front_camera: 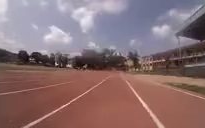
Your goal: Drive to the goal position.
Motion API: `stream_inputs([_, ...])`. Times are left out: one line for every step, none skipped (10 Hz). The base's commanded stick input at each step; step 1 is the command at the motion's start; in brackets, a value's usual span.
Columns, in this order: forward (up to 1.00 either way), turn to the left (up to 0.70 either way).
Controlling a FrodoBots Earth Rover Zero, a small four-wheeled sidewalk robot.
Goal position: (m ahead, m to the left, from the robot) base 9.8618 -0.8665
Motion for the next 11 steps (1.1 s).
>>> stream_inputs([0.7,-0.01])
stream_inputs([0.7,-0.06])
stream_inputs([0.7,-0.28])
stream_inputs([0.7,-0.35])
stream_inputs([0.7,-0.35])
stream_inputs([0.7,-0.35])
stream_inputs([0.7,-0.35])
stream_inputs([0.7,-0.35])
stream_inputs([0.7,-0.35])
stream_inputs([0.7,-0.35])
stream_inputs([0.7,-0.35])
